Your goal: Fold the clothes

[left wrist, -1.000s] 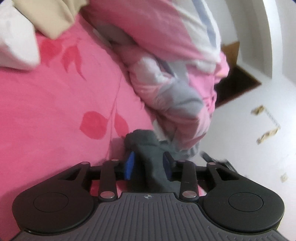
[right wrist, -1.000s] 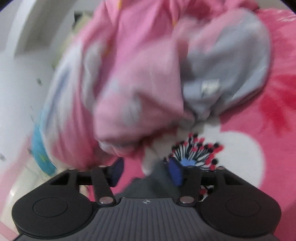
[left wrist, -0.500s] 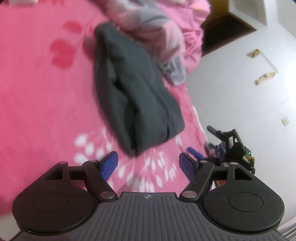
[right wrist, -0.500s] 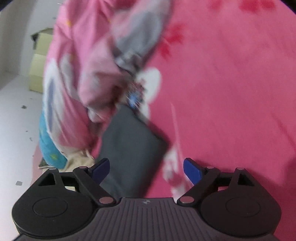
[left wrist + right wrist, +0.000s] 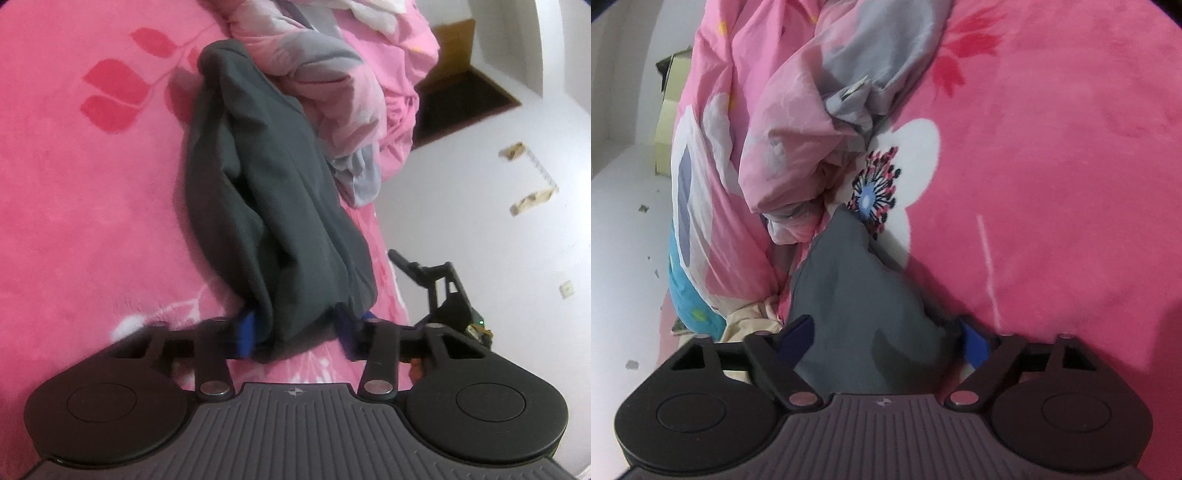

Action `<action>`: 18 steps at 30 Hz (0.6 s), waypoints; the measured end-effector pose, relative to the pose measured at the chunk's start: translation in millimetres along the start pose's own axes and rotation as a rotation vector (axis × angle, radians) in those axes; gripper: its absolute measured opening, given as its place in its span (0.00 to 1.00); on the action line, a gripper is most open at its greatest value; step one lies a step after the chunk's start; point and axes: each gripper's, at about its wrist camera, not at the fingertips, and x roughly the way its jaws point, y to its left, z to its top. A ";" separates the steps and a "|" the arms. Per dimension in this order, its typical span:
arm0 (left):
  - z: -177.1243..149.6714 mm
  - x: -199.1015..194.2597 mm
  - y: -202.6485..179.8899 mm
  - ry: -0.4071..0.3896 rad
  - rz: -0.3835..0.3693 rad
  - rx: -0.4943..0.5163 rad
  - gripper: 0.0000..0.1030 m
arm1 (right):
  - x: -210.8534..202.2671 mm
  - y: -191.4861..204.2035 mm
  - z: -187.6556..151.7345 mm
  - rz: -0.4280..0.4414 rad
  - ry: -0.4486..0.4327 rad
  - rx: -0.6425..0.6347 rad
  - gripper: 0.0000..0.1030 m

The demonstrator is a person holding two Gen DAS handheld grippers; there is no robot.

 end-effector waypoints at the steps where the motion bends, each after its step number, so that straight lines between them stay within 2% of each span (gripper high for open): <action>1: 0.4 -1.2 3.1 0.000 -0.009 -0.016 0.15 | 1.9 -1.4 -1.6 -0.002 -0.001 0.012 0.55; 2: 0.9 -3.9 4.5 -0.002 -0.019 -0.025 0.12 | 3.8 -2.8 -3.3 -0.004 -0.002 0.023 0.29; 3: 1.5 -6.5 5.8 -0.003 -0.028 -0.035 0.09 | 5.8 -4.1 -4.9 -0.006 -0.003 0.035 0.17; 7: 3.6 -24.5 4.7 -0.007 -0.073 -0.046 0.06 | -1.1 1.1 -21.0 0.002 -0.033 0.038 0.12; 11: 0.2 -67.0 -8.5 0.023 -0.117 -0.005 0.05 | -36.4 19.9 -62.3 0.049 -0.058 0.007 0.11; 15: -21.7 -125.3 -17.1 0.107 -0.121 0.096 0.05 | -84.5 19.8 -138.3 0.102 -0.053 0.033 0.11; 18: -49.3 -170.2 -7.3 0.160 -0.080 0.142 0.05 | -108.5 7.8 -207.2 0.089 -0.023 0.032 0.11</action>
